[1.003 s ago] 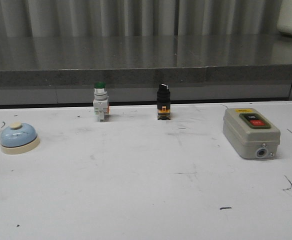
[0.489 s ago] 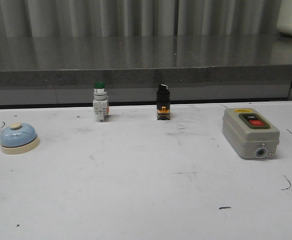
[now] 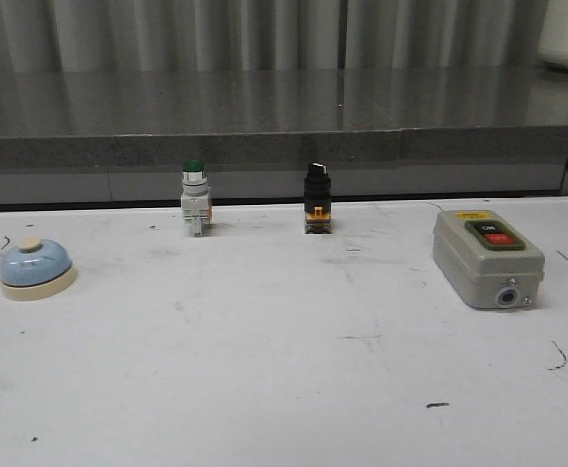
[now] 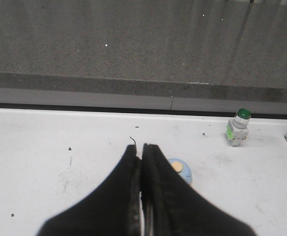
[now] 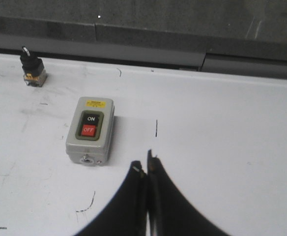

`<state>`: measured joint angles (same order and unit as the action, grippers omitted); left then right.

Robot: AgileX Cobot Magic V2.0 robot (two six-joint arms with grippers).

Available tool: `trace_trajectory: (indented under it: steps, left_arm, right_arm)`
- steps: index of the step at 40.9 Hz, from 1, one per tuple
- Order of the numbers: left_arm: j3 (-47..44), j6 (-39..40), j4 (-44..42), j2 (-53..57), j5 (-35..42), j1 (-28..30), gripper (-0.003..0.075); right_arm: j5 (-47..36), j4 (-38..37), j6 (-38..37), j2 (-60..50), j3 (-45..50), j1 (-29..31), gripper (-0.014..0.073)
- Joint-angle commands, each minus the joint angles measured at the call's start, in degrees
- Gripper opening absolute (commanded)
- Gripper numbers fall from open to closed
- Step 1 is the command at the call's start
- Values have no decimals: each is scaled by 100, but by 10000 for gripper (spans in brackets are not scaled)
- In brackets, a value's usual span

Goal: Place and press bell with both arms

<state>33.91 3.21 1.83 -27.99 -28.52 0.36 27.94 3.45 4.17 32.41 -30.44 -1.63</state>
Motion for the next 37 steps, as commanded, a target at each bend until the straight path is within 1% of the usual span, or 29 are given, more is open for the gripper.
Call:
trace_trajectory:
  steps: [1,6,8,10,11,12,14,15,17,18,19,20,22,23,24,30,37]
  left_arm:
    - [207,68,64,-181,419,-1,-20]
    - [207,68,64,-321,382,-1,-19]
    - [207,68,64,-372,370,-1,-19]
    - [207,68,64,-431,335,-1,-8]
    - [207,57,64,-466,324,-1,4]
    - [207,57,64,-483,309,-1,31]
    - [207,57,64,-552,309,-1,100]
    - [207,57,64,-587,309,-1,150]
    - [207,57,64,-635,309,-1,236]
    - [207,57,64,-668,309,-1,298]
    - [207,33,64,-703,309,-1,343]
    - [207,32,64,-719,320,-1,398]
    - [207,22,64,-784,320,-1,474]
    - [207,22,64,-833,320,-1,495]
    - [207,22,64,-869,320,-1,498]
    - [207,22,215,-1104,309,-57,493]
    - [257,-102,215,-1441,273,-480,497]
  right_arm:
    - [-388,-5,7,260,-189,14,-69]
    - [-400,-5,12,459,-189,14,-65]
    - [-400,-5,44,512,-189,14,-50]
    - [-401,-5,101,539,-189,14,-1]
    - [-401,-5,107,543,-189,14,41]
    - [-401,-5,107,543,-189,14,81]
    - [-406,-5,107,543,-189,14,209]
    - [-406,-5,107,543,-189,14,245]
    - [-412,-5,107,543,-189,14,388]
    - [-412,-5,107,543,-189,14,435]
    - [-412,-5,107,543,-189,14,491]
    - [-412,-5,107,543,-189,14,525]
    - [-412,-5,107,543,-189,14,586]
    - [-412,-5,107,543,-189,14,603]
    - [-412,-5,107,543,-189,14,603]
    - [-407,-5,107,543,-189,14,601]
    - [-407,-5,107,543,-189,14,601]
